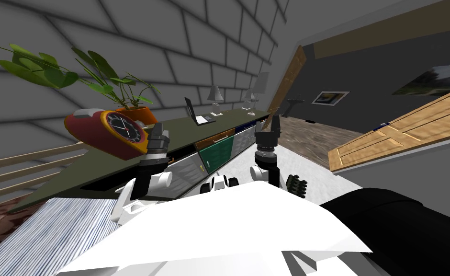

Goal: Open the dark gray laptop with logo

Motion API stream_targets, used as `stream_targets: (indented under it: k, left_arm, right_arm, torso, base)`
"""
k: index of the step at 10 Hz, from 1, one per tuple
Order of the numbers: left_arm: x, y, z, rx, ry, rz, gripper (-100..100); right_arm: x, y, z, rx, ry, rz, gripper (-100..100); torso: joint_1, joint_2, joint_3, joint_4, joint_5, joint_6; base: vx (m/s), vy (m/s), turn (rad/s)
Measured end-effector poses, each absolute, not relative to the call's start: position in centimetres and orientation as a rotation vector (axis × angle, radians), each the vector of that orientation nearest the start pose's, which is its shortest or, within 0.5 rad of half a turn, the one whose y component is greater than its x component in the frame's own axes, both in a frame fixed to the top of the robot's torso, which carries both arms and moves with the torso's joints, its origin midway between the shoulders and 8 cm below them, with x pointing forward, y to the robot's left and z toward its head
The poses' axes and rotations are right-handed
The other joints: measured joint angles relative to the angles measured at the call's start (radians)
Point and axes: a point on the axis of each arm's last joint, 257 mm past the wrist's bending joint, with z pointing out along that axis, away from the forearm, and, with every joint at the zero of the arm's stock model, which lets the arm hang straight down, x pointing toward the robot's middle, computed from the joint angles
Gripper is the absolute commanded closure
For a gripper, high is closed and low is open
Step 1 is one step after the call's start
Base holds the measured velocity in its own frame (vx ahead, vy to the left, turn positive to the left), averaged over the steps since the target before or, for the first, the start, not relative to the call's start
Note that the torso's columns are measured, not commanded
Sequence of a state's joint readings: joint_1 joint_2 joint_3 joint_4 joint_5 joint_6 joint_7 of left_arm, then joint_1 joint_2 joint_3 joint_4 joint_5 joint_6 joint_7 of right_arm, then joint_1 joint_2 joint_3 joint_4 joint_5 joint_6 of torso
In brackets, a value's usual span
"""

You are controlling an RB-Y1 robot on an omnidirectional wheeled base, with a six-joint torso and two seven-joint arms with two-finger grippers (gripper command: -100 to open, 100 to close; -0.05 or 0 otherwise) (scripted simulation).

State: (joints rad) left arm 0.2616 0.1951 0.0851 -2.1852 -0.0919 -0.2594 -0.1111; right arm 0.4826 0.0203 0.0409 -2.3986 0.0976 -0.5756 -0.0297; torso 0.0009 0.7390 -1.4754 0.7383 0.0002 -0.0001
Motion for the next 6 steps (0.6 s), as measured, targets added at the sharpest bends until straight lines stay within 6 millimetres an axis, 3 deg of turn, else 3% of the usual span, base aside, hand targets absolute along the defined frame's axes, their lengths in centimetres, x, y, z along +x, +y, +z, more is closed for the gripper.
stream_targets:
  k: [6]
  left_arm:
    - [44.8, 29.8, 2.8, -0.537, 0.919, -0.974, -100]
  right_arm:
    - [30.6, -24.7, 9.2, 0.457, 0.498, 1.355, 0]
  torso:
    - [-0.001, -0.001, -0.001, 0.000, 0.000, 0.000]
  base:
    - [0.032, -0.046, -0.012]
